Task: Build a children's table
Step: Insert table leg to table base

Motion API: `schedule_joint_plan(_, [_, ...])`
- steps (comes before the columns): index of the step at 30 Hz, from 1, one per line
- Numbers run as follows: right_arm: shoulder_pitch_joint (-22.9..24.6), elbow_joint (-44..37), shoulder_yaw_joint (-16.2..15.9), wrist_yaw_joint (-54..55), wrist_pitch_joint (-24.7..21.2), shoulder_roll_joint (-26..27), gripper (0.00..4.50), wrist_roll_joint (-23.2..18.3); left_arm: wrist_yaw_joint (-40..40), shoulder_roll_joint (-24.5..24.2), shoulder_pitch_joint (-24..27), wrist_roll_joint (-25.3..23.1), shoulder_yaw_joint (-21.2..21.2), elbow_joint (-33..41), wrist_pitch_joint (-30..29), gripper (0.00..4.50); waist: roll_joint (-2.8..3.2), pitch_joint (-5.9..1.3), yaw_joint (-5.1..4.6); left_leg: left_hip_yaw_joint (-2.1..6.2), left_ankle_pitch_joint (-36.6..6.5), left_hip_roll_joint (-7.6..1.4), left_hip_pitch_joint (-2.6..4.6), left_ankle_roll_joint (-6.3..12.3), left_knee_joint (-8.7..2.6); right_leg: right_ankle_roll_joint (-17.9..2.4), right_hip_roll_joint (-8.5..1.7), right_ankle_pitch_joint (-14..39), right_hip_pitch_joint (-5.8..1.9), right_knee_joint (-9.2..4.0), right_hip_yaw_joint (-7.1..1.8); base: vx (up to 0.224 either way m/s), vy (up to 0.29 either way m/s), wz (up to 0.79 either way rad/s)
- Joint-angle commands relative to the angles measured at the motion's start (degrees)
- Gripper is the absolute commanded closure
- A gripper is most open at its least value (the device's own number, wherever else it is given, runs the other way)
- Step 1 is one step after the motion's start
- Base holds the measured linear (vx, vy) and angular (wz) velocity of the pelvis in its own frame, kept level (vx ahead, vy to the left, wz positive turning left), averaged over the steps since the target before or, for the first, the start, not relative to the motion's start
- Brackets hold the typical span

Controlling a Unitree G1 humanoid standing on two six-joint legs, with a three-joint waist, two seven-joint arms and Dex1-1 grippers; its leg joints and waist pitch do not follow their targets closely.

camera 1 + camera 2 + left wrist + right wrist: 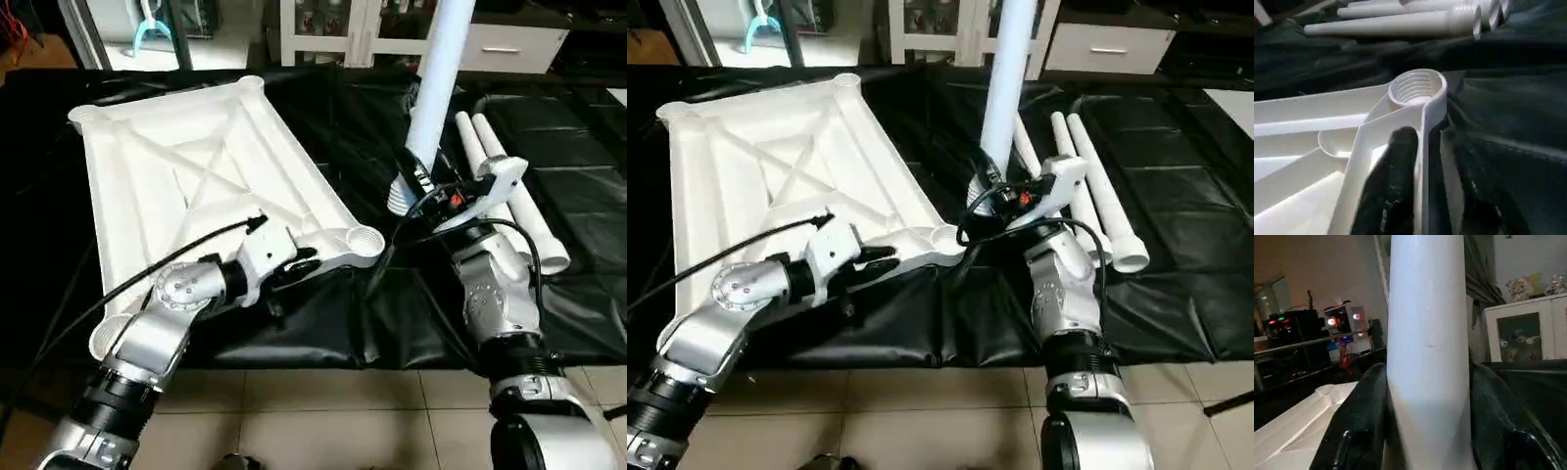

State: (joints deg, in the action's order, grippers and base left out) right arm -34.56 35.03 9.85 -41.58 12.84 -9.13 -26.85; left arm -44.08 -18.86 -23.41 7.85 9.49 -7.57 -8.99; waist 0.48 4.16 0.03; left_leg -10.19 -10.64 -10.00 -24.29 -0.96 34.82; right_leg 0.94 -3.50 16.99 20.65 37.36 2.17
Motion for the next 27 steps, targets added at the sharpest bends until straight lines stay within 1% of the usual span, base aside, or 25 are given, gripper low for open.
schedule_joint_plan(1, [0.47, -4.92, -2.40, -3.11, -1.49, -1.87, 2.63, 0.89, 3.60, 1.64, -5.53, 7.54, -8.68, 2.13, -3.83, 3.31, -0.13, -5.27, 0.49, 1.26, 7.74, -3.76, 2.58, 10.63, -2.46, -17.79, -4.36, -31.83, -2.61, -1.78, -1.89, 0.000, 0.000, 0.00])
schedule_joint_plan(2, [0.61, -5.17, -2.67, -3.31, -1.60, -2.05, 2.63, 1.11, 4.00, 1.89, -5.97, 8.18, -9.37, 2.19, -4.29, 3.20, -0.01, -5.33, 0.66, 1.26, 8.04, -3.80, 2.82, 10.49, -2.35, -17.91, -4.24, -31.77, -2.35, -1.67, -1.79, 0.000, 0.000, 0.00])
schedule_joint_plan(3, [1.20, -5.79, -3.90, -3.97, -1.40, -2.81, 2.63, 2.62, 5.83, 2.68, -8.01, 10.56, -11.95, 2.11, -6.39, 3.09, -0.55, -5.18, 0.61, 1.18, 7.72, -3.68, 2.52, 11.05, -2.40, -17.98, -4.28, -31.03, -2.29, -1.78, -1.80, 0.000, 0.000, 0.00])
schedule_joint_plan(4, [1.86, -6.41, -5.18, -4.89, -0.73, -3.38, 2.63, 4.08, 8.06, 3.16, -10.49, 12.19, -14.17, 1.47, -8.18, 3.06, -0.50, -4.99, 0.82, 1.11, 5.88, -3.55, 2.34, 10.86, -2.45, -18.10, -4.63, -28.79, -2.26, -2.11, -1.88, 0.000, 0.000, 0.00])
schedule_joint_plan(5, [2.60, -7.59, -6.24, -5.86, -0.92, -3.32, 2.63, 4.55, 12.77, 3.61, -14.52, 12.59, -16.52, -1.02, -9.83, 3.06, -0.71, -4.93, 0.83, 0.97, 4.75, -3.48, 2.22, 10.37, -2.46, -18.01, -4.53, -27.82, -2.40, -2.12, -1.91, 0.000, 0.000, 0.00])
schedule_joint_plan(6, [3.14, -8.62, -6.94, -6.57, -1.22, -2.97, 2.63, 4.66, 17.33, 3.76, -18.09, 11.72, -18.04, -3.76, -10.78, 3.05, -0.38, -4.94, 1.09, 1.06, 2.92, -3.57, 2.50, 9.99, -2.41, -18.11, -4.51, -25.50, -2.11, -2.36, -1.91, 0.000, 0.000, 0.00])
schedule_joint_plan(7, [3.20, -8.74, -7.01, -6.64, -1.28, -2.92, 2.63, 4.65, 17.85, 3.77, -18.48, 11.58, -18.19, -4.08, -10.86, 3.05, -0.45, -4.87, 1.21, 1.24, 2.28, -3.68, 2.33, 9.76, -2.51, -17.74, -4.72, -23.36, -2.24, -2.48, -1.96, 0.000, 0.000, 0.00])
schedule_joint_plan(8, [3.49, -9.35, -7.42, -7.13, -1.54, -2.62, 2.63, 4.61, 20.81, 3.82, -20.77, 10.73, -18.97, -6.03, -11.35, 3.05, -0.51, -4.84, 1.22, 1.23, 1.89, -3.76, 2.29, 9.57, -2.60, -17.68, -4.71, -22.54, -2.23, -2.52, -1.95, 0.000, 0.000, 0.00])
schedule_joint_plan(9, [3.85, -9.81, -8.75, -8.55, -1.37, -2.16, 2.63, 5.14, 24.84, 3.95, -25.26, 8.81, -19.59, -10.23, -12.01, 3.05, -0.68, -4.84, 1.32, 1.18, 1.29, -3.72, 2.36, 9.14, -2.58, -17.55, -4.61, -20.93, -2.11, -2.60, -1.99, 0.000, 0.000, 0.00])
schedule_joint_plan(10, [4.10, -10.19, -9.43, -9.01, -1.46, -2.13, 2.63, 5.35, 25.57, 4.12, -26.86, 8.45, -19.67, -11.50, -12.34, 3.05, -0.45, -4.85, 1.50, 1.24, 0.46, -3.78, 2.54, 8.57, -2.54, -17.53, -4.73, -18.86, -1.92, -2.78, -2.01, 0.000, 0.000, 0.00])
schedule_joint_plan(11, [4.10, -10.19, -9.43, -9.01, -1.46, -2.13, 2.63, 5.35, 25.57, 4.12, -26.86, 8.45, -19.67, -11.50, -12.34, 3.05, -0.55, -4.80, 1.53, 1.22, 0.46, -3.77, 2.39, 8.34, -2.61, -17.44, -4.72, -18.31, -2.00, -2.83, -2.03, 0.000, 0.000, 0.00])
schedule_joint_plan(12, [4.33, -10.32, -10.26, -9.38, -1.31, -2.11, 2.63, 5.89, 25.81, 4.55, -28.79, 8.29, -19.49, -12.72, -12.48, 3.05, -0.45, -4.89, 1.79, 1.31, 0.76, -3.85, 2.38, 7.92, -2.67, -17.54, -4.80, -17.82, -2.01, -2.76, -1.92, 0.000, 0.000, 0.00])
schedule_joint_plan(13, [4.51, -10.34, -10.93, -9.62, -1.12, -2.21, 2.63, 6.43, 25.63, 5.06, -30.13, 8.60, -19.35, -13.22, -12.95, 3.05, -0.39, -5.00, 2.02, 1.21, 1.13, -3.86, 2.61, 7.72, -2.57, -17.79, -4.73, -18.11, -1.72, -2.70, -1.91, 0.000, 0.000, 0.00])
schedule_joint_plan(15, [4.78, -10.30, -11.85, -9.96, -0.57, -2.40, 2.63, 7.33, 25.62, 5.74, -31.59, 8.81, -19.04, -13.74, -13.92, 3.05, -0.31, -5.16, 2.33, 1.17, 2.02, -3.92, 2.75, 7.76, -2.45, -18.31, -4.80, -19.34, -1.53, -2.57, -1.87, 0.000, 0.000, 0.00])
schedule_joint_plan(16, [5.13, -10.14, -12.71, -10.05, -0.01, -2.59, 2.63, 8.42, 24.47, 6.99, -32.72, 9.50, -18.06, -13.01, -15.03, 3.05, -0.33, -5.16, 2.58, 1.06, 1.97, -3.86, 2.79, 7.84, -2.36, -18.57, -4.86, -19.78, -1.42, -2.58, -1.84, 0.000, 0.000, 0.00])
schedule_joint_plan(17, [5.16, -10.14, -12.76, -10.05, 0.02, -2.60, 2.63, 8.50, 24.38, 7.08, -32.79, 9.55, -17.97, -12.91, -15.15, 3.05, -0.37, -5.24, 2.69, 1.04, 2.24, -3.91, 2.74, 7.89, -2.33, -18.68, -4.95, -20.17, -1.47, -2.51, -1.81, 0.000, 0.000, 0.00])
schedule_joint_plan(18, [5.58, -10.17, -13.57, -10.00, 0.56, -2.83, 2.63, 9.82, 22.90, 8.56, -33.87, 10.53, -16.24, -11.08, -17.21, 3.05, -0.03, -5.24, 2.98, 1.04, 2.56, -3.89, 2.68, 7.84, -2.29, -18.64, -4.94, -20.61, -1.30, -2.48, -1.73, 0.000, 0.000, 0.00])
schedule_joint_plan(19, [5.71, -10.30, -13.67, -9.96, 0.55, -2.86, 2.63, 10.08, 22.77, 8.86, -34.16, 10.82, -15.85, -10.69, -17.72, 3.05, -0.29, -5.24, 3.31, 0.99, 2.29, -3.91, 2.77, 7.78, -2.27, -18.87, -4.98, -20.56, -1.24, -2.47, -1.69, 0.000, 0.000, 0.00])
schedule_joint_plan(20, [5.71, -10.30, -13.67, -9.96, 0.55, -2.86, 2.63, 10.08, 22.77, 8.86, -34.16, 10.82, -15.85, -10.69, -17.72, 3.05, -0.38, -5.26, 3.42, 0.91, 1.99, -3.85, 2.76, 7.86, -2.29, -19.00, -5.01, -20.50, -1.27, -2.46, -1.68, 0.000, 0.000, 0.00])
schedule_joint_plan(21, [5.79, -10.18, -13.67, -9.48, 0.42, -2.98, 2.63, 10.57, 21.55, 9.50, -34.29, 12.78, -15.00, -8.10, -19.34, 3.05, -0.05, -5.24, 3.51, 0.86, 1.15, -3.76, 2.48, 7.92, -2.32, -18.87, -5.26, -20.08, -1.43, -2.46, -1.69, 0.000, 0.000, 0.00])
schedule_joint_plan(22, [5.81, -9.66, -13.65, -8.67, 0.43, -3.27, 2.63, 11.40, 20.32, 10.45, -34.25, 16.68, -14.69, -3.85, -22.30, 3.05, -0.29, -5.24, 3.43, 0.84, 0.45, -3.82, 2.34, 7.50, -2.52, -18.61, -5.20, -19.41, -1.54, -2.50, -1.59, 0.000, 0.000, 0.00])
schedule_joint_plan(23, [5.81, -9.66, -13.65, -8.67, 0.43, -3.27, 2.63, 11.40, 20.32, 10.45, -34.25, 16.68, -14.69, -3.85, -22.30, 3.05, -0.21, -5.29, 3.41, 0.87, 0.31, -3.86, 2.42, 7.07, -2.64, -18.76, -5.16, -18.75, -1.49, -2.46, -1.41, 0.000, 0.000, 0.00])
schedule_joint_plan(25, [5.81, -8.81, -13.47, -7.52, 0.43, -3.65, 2.63, 12.35, 18.21, 11.44, -34.12, 22.46, -14.10, 2.69, -26.96, 3.05, -0.25, -5.12, 3.42, 0.66, -0.76, -3.92, 2.54, 6.29, -2.77, -19.02, -5.19, -16.86, -1.29, -2.68, -1.45, 0.000, 0.000, 0.00])
schedule_joint_plan(26, [5.81, -8.81, -13.47, -7.52, 0.43, -3.65, 2.63, 12.35, 18.21, 11.44, -34.12, 22.46, -14.10, 2.69, -26.96, 3.05, -0.33, -4.91, 3.32, 0.52, -2.37, -3.75, 2.43, 6.06, -2.91, -18.84, -5.09, -14.81, -1.25, -3.01, -1.50, 0.000, 0.000, 0.00])
schedule_joint_plan(27, [5.73, -8.32, -13.30, -7.00, 0.52, -3.81, 2.63, 12.70, 16.94, 11.20, -33.73, 25.02, -13.55, 5.86, -29.26, 3.05, -0.36, -4.82, 3.26, 0.45, -3.26, -3.73, 2.41, 5.93, -2.93, -18.59, -5.12, -13.72, -1.27, -3.18, -1.60, 0.000, 0.000, 0.00])
